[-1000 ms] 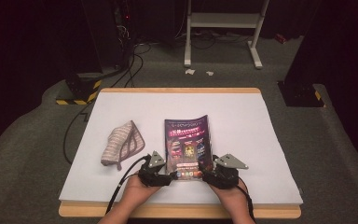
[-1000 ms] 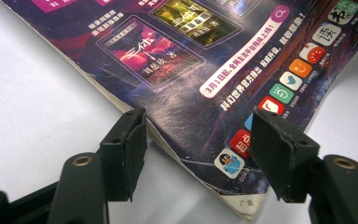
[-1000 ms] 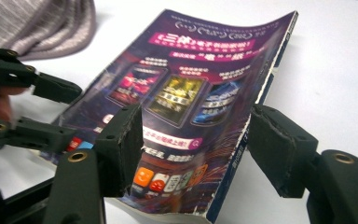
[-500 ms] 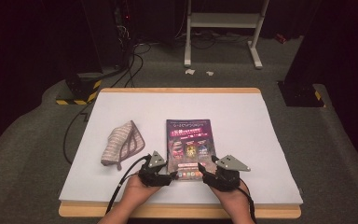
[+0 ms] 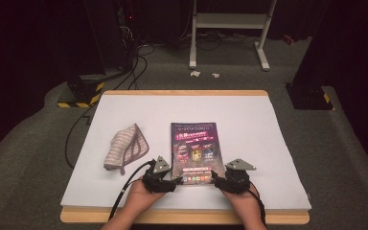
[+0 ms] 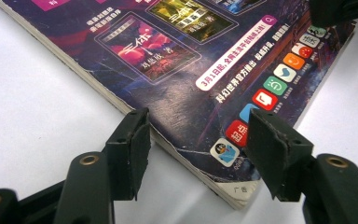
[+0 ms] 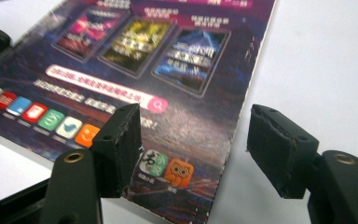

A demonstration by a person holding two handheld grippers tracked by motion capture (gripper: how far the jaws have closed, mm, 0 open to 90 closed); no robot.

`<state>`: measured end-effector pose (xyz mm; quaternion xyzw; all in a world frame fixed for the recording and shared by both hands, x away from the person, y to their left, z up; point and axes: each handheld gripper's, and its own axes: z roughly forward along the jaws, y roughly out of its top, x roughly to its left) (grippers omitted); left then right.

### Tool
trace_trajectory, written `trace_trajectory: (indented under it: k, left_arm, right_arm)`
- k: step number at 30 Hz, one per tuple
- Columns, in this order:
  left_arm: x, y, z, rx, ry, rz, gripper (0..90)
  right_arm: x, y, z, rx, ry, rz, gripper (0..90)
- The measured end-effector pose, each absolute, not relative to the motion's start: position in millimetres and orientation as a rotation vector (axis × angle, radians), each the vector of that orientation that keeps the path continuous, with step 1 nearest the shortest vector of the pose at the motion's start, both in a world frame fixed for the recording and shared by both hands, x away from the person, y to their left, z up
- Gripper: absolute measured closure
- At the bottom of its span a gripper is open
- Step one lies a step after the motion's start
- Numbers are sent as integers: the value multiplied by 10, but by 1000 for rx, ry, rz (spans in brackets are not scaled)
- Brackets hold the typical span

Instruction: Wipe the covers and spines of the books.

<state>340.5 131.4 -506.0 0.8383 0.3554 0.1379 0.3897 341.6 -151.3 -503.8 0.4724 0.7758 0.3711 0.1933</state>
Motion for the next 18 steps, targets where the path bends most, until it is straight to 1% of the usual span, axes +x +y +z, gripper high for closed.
trace_trajectory:
  k: [18]
  left_arm:
    - [3405,1326,-5072,2129,894,328,378]
  right_arm:
    - [3422,-1466,-5084,1364,2227,1041,298]
